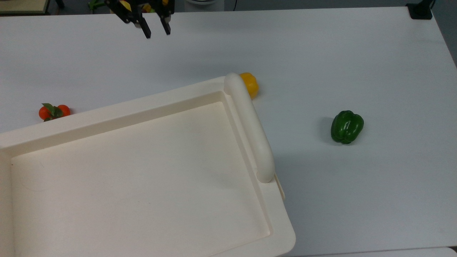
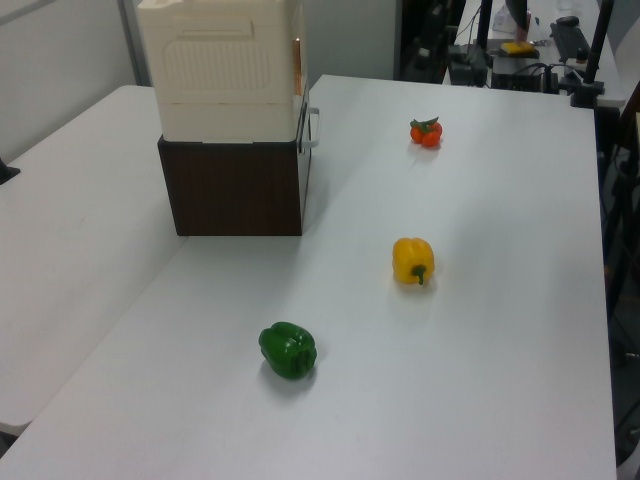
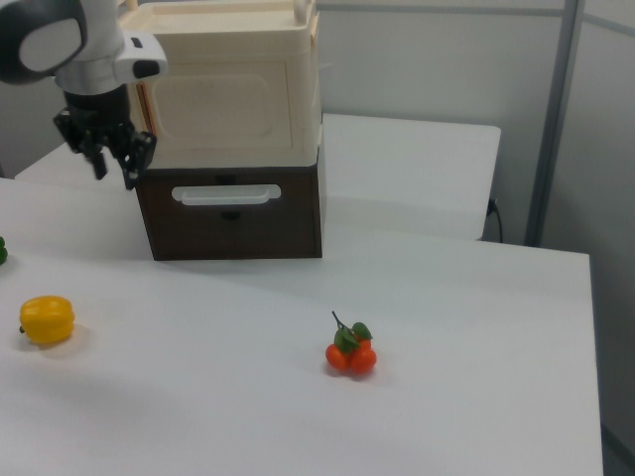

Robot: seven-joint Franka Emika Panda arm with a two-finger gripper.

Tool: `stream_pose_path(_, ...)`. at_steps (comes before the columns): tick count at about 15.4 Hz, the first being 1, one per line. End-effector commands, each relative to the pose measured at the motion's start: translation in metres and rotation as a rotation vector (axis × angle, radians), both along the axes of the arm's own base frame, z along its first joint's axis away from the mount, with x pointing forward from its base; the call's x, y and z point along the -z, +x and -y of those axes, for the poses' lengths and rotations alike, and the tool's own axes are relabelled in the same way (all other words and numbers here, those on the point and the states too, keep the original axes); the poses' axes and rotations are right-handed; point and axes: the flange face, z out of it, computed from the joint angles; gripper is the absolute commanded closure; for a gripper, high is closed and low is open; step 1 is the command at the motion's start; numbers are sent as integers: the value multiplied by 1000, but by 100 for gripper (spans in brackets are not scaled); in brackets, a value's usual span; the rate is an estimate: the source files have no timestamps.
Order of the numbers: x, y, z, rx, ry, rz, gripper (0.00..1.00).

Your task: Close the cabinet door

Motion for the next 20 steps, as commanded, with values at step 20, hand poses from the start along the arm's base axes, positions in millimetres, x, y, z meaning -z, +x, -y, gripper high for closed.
stream_pose_path(20,-4,-35,-89,41,-152,-84,0)
